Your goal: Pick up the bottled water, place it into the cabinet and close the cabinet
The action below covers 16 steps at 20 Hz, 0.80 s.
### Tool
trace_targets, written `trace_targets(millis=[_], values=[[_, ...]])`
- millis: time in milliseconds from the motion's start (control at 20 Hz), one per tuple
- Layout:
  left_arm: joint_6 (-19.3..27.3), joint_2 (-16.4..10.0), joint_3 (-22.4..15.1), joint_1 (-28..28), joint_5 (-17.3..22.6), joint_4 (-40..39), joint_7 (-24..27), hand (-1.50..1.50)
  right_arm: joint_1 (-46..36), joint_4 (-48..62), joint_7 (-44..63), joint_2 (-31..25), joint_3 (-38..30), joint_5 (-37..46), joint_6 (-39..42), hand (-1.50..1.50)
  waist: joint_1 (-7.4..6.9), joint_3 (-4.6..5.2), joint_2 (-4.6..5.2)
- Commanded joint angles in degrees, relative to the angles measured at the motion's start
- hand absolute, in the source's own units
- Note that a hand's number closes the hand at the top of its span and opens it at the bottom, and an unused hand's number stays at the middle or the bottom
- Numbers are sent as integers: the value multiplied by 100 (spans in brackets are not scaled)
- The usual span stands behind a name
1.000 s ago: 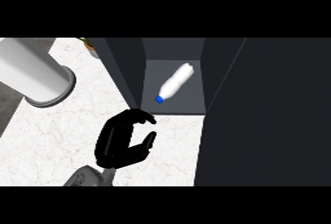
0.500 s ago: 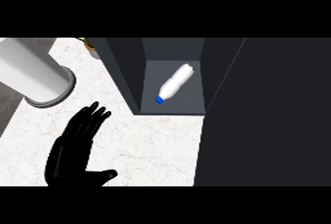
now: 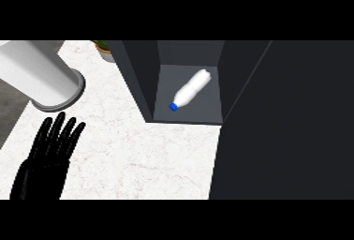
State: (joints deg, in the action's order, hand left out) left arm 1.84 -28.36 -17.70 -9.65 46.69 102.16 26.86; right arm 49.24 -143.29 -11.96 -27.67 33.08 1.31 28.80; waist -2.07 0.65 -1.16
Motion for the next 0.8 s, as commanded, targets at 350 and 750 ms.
trace_targets(millis=[350, 750], values=[[-673, -708, 701, -453, 562, 373, -118, -150, -471, -485, 848, 406, 1731, 248, -320, 150, -259, 7, 78], [-1354, -1002, 877, -721, 819, 258, -131, -150, -1122, -275, 1258, 426, 1643, 31, -345, 150, -641, 27, 208]])
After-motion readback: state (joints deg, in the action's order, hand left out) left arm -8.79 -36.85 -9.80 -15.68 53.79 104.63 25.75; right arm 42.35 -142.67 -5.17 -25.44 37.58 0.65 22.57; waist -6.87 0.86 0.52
